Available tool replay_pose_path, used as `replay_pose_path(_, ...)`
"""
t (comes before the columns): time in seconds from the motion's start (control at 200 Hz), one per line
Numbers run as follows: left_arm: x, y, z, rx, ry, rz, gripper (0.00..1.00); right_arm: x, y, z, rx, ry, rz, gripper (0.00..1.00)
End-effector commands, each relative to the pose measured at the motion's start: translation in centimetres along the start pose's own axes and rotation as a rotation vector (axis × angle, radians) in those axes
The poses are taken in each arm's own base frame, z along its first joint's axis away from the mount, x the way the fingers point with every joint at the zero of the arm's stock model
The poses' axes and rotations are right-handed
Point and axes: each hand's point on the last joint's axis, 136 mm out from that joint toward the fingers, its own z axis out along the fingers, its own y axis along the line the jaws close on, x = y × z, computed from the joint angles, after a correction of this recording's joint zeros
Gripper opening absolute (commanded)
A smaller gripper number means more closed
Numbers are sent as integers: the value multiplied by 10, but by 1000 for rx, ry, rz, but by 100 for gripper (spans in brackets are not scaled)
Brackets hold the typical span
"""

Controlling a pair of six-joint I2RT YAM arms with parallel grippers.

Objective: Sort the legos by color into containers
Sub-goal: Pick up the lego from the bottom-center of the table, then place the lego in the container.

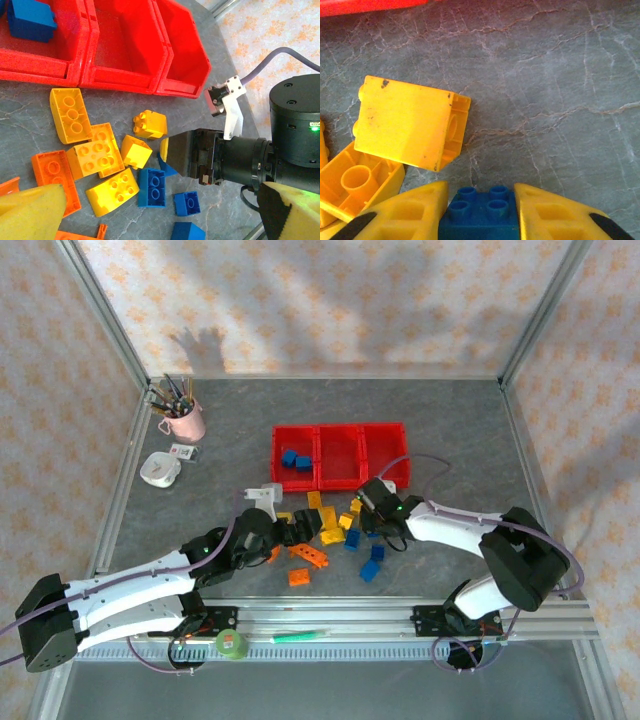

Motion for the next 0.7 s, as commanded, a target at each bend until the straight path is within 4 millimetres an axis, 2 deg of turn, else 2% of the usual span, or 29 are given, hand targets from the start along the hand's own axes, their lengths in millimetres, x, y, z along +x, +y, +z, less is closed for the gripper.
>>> replay_pose_path(0.0,-7,-10,-1,26,-26,-10,99,-1,-6,-4,19,-6,-4,30)
replay_pose_path(0.16,-14,-9,-5,8,-51,5,99,-21,0,-24,29,-50,-15,28)
replay_pose_path(0.33,-30,-8,-18,-14,-108,24,99,-53,21,-54,-10,-118,-31,28)
replay_pose_path(0.506,-52,6,-36,-104,-169,25,99,-91,65,-75,-87,-184,-61,27)
replay_pose_path(0.696,-70,24,-52,-184,-208,-8,99,-129,122,-76,-158,-223,-116,27)
